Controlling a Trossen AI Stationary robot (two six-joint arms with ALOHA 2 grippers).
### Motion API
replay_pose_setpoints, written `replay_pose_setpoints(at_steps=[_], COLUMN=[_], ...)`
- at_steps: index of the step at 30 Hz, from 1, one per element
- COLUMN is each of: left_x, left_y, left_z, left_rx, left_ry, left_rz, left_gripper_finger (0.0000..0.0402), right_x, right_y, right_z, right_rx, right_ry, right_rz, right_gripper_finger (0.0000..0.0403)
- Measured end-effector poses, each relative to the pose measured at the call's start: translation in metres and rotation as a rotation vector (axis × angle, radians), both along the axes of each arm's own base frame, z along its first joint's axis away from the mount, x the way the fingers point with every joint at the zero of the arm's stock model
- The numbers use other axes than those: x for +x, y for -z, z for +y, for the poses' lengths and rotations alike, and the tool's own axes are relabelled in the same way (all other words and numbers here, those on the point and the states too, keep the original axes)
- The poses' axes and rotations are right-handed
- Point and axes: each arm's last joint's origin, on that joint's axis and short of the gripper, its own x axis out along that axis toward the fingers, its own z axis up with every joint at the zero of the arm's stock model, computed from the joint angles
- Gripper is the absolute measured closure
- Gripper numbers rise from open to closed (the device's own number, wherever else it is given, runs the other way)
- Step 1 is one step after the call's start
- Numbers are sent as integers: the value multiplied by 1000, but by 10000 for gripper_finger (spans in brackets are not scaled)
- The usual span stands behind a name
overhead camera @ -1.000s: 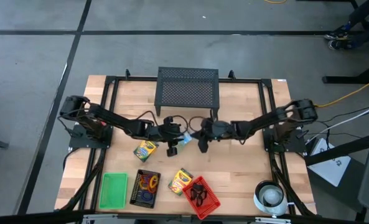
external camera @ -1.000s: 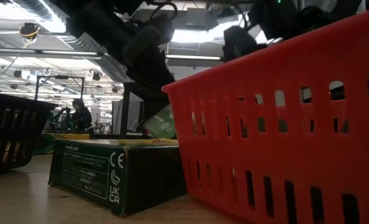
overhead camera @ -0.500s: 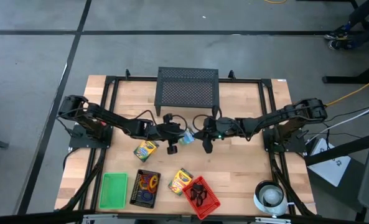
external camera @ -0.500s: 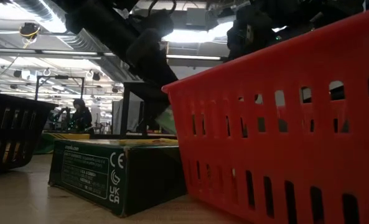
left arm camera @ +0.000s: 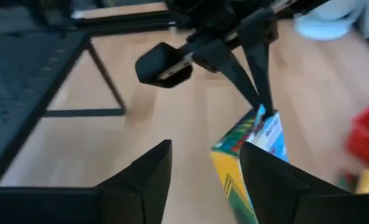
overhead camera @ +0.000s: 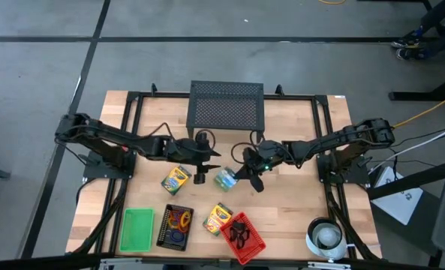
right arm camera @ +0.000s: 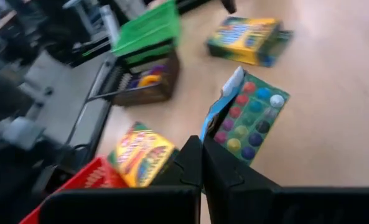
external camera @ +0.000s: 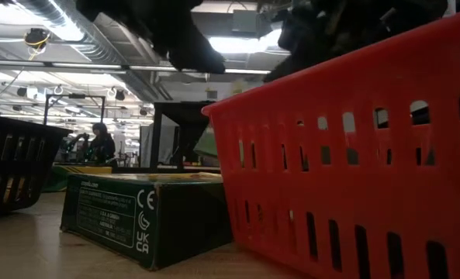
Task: Pick & Place Office Desk Supplies
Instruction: Put the green crayon box into the green bin
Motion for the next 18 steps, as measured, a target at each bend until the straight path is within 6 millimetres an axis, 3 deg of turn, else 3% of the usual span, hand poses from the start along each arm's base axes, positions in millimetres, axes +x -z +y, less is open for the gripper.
replay_pose_setpoints(at_steps=[6, 10, 18], left_x=[-9, -10, -11], left_y=[-3, 0, -10], left_z=[12, 21, 21], left_rx=[-241, -388, -361], left_ry=[120, 170, 196], left_rz=[83, 147, 257], left_gripper_finger=[185, 181, 180], right_x=[10, 21, 50], right_y=[-15, -14, 1], right_z=[5, 6, 12], right_rx=[-50, -90, -76], right_ry=[-100, -127, -229], right_rz=[-1, 65, 122], right_gripper_finger=[403, 403, 403])
